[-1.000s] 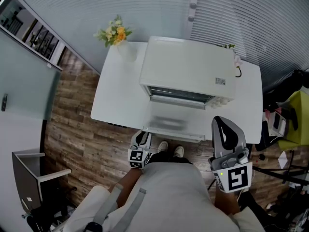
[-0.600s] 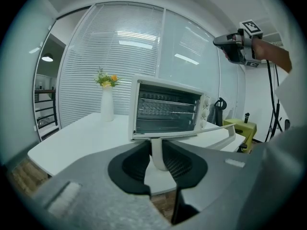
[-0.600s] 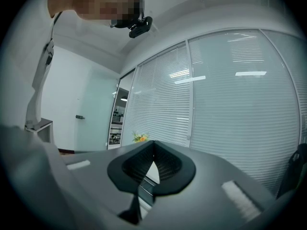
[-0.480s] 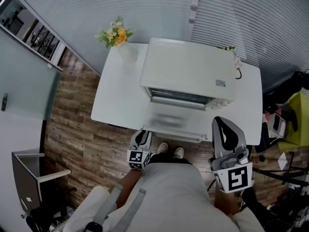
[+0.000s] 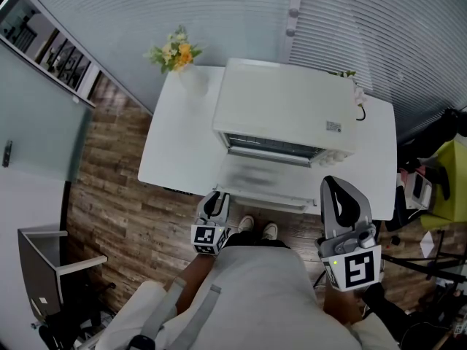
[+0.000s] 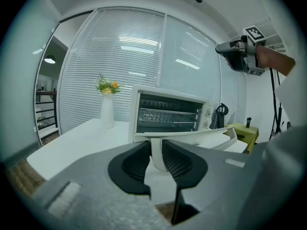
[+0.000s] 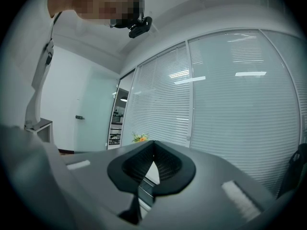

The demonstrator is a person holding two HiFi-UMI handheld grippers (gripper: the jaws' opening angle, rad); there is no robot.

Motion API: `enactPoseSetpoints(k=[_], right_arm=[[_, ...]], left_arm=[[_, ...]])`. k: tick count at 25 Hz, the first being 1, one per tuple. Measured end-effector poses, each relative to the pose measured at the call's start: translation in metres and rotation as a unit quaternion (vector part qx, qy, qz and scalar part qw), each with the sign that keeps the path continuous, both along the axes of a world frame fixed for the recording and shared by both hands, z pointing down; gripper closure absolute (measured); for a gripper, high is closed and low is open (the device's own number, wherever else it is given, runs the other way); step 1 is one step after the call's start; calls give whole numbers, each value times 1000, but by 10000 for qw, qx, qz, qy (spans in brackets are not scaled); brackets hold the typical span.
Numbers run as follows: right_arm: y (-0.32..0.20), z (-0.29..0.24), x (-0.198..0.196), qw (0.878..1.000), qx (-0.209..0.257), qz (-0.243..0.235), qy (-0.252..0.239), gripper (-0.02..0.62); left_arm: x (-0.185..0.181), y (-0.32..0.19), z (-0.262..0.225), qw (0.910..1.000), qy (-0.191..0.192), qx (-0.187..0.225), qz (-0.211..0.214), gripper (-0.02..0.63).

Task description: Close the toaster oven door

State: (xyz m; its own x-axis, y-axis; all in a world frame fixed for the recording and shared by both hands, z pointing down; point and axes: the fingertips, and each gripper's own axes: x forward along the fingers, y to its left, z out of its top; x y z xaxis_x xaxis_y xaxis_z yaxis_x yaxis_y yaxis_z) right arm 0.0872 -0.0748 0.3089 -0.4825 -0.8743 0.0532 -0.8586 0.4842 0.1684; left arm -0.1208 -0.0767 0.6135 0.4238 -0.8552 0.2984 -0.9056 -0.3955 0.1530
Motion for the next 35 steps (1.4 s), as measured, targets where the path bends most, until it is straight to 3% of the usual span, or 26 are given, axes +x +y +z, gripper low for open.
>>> enactPoseSetpoints(k=[35], right_arm=[[-3,-2,12,10000,66,53,-25,591]], left_arm=[[4,-35,-42,9990,280,314,-145,515]])
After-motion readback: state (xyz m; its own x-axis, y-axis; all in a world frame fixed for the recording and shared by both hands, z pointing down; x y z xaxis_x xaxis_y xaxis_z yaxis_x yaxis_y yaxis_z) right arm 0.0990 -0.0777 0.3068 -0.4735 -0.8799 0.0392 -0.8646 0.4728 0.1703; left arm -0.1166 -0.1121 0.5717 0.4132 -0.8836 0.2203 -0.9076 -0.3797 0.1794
